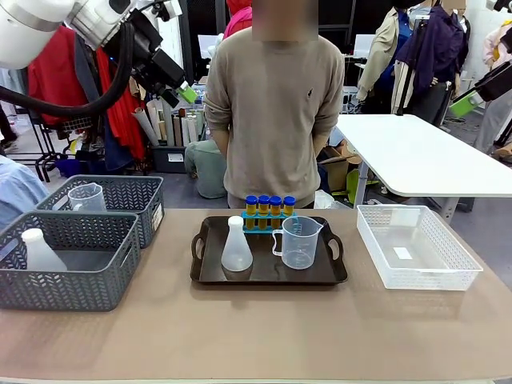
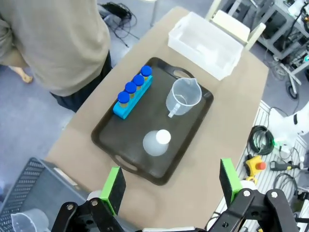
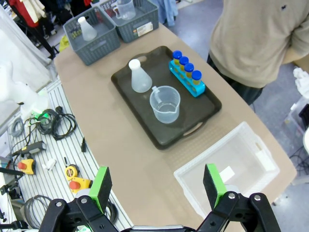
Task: Prepare the laboratory tools.
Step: Pick up one Small flask and place it on the Handle tray.
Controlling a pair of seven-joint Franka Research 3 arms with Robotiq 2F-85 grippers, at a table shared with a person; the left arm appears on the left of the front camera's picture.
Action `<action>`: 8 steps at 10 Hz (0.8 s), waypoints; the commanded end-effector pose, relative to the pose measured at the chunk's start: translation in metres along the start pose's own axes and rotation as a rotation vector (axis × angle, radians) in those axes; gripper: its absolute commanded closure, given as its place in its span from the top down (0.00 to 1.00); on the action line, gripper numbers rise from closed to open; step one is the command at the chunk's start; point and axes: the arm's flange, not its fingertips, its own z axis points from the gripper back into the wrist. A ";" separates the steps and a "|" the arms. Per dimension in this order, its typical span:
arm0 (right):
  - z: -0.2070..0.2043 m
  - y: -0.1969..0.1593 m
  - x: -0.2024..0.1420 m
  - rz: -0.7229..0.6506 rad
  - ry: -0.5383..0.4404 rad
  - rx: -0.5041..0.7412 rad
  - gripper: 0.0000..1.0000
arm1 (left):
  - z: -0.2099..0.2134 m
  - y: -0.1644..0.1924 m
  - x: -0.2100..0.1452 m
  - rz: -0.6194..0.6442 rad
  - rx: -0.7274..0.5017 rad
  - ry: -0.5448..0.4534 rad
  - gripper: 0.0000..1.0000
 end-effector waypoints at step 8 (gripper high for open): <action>0.000 0.001 0.001 0.011 -0.018 0.010 1.00 | 0.002 -0.020 0.005 -0.312 -0.022 0.000 1.00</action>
